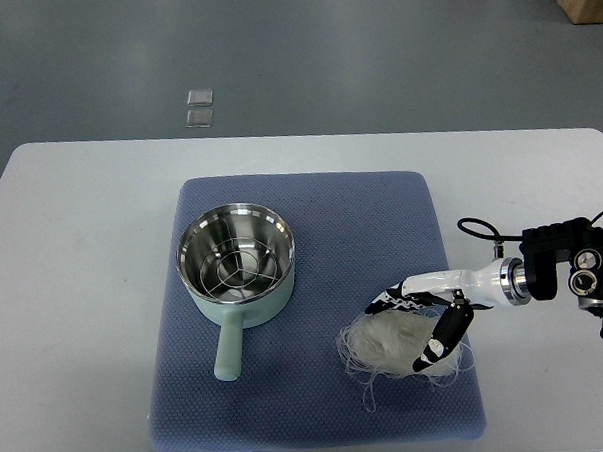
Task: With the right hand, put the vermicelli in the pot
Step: 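Close the right hand fingers around the vermicelli bundle and lift, then carry the held vermicelli with the right hand over the steel pot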
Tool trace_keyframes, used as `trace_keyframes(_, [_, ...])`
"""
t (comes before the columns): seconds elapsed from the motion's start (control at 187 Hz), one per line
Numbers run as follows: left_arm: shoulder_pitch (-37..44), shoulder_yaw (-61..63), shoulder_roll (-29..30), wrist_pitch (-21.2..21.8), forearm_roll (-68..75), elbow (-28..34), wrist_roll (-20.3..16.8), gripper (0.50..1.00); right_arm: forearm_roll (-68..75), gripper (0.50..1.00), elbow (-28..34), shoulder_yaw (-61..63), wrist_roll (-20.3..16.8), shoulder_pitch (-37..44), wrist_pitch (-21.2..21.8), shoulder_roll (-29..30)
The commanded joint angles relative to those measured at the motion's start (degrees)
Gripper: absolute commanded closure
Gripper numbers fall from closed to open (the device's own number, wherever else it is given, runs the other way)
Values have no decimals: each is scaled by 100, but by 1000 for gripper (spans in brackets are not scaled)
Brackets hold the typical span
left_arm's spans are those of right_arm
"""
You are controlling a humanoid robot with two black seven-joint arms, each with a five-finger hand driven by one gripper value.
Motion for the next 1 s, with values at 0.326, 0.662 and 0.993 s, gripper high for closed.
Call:
trace_keyframes(0.326, [-8, -18, 0, 8, -1, 10, 0, 500, -660, 1000, -190, 7, 401, -438, -490, 87])
trace_keyframes(0.662, [1, -18, 0, 8, -1, 10, 0, 500, -616, 1000, -85, 499, 339, 125, -289, -370])
trace_keyframes(0.993, [1, -18, 0, -1, -1, 1, 0, 500, 342, 1000, 29, 702, 216, 2111, 626, -677])
